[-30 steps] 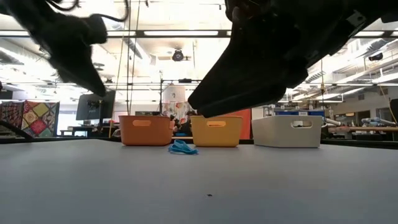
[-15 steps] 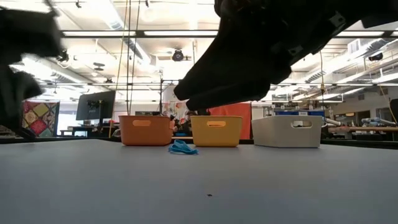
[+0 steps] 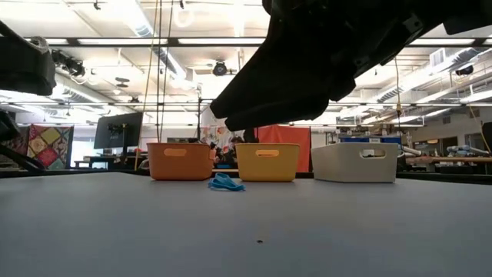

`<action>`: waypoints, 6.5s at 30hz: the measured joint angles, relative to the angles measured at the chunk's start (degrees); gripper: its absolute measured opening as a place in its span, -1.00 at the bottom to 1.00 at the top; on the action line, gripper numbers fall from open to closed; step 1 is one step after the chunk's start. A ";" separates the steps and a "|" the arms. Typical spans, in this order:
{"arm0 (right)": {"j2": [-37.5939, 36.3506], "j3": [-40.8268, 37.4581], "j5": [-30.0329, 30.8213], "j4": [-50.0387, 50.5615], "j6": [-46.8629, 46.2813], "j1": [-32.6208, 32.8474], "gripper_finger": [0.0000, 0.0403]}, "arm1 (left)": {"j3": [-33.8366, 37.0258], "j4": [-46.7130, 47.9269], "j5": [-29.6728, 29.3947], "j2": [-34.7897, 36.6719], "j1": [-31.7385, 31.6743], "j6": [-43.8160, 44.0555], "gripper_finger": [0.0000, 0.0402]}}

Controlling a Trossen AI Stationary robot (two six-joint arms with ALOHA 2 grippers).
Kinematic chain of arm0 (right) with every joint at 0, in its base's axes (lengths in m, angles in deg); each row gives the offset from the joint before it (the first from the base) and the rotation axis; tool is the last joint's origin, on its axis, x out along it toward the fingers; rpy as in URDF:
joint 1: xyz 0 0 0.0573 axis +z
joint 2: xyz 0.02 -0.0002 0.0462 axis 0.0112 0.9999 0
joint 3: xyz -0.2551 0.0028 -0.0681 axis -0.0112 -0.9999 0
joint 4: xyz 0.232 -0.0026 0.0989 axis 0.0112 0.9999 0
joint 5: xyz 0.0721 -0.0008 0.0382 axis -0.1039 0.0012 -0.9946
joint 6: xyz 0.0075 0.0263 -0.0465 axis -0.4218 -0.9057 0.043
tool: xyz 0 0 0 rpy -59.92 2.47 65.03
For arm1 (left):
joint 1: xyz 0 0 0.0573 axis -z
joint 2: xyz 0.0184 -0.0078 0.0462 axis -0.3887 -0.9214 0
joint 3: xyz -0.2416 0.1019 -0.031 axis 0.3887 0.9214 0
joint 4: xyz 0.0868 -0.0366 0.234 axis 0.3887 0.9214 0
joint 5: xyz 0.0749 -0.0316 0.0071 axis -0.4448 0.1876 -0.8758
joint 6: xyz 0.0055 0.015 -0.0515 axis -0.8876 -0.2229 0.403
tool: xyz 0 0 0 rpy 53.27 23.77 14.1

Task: Sort rubber bands into baskets
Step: Put the blue rubber band into the orange bin

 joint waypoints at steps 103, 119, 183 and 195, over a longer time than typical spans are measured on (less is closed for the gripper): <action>0.00 0.02 2.56 16.62 -12.06 -1.64 -0.27 | -8.47 -11.15 13.30 10.73 -89.44 -69.33 -0.98; 0.00 0.02 2.57 16.72 -11.72 -1.55 -0.27 | -8.47 -18.92 10.96 4.98 -93.05 -71.50 -0.26; 0.00 0.02 1.51 15.59 -6.13 -0.17 -0.27 | 5.81 -10.62 11.71 5.59 8.86 23.10 -0.74; 0.00 0.02 1.49 15.52 -4.22 -1.03 -0.27 | -1.64 -6.28 12.01 -1.99 9.34 25.70 -0.74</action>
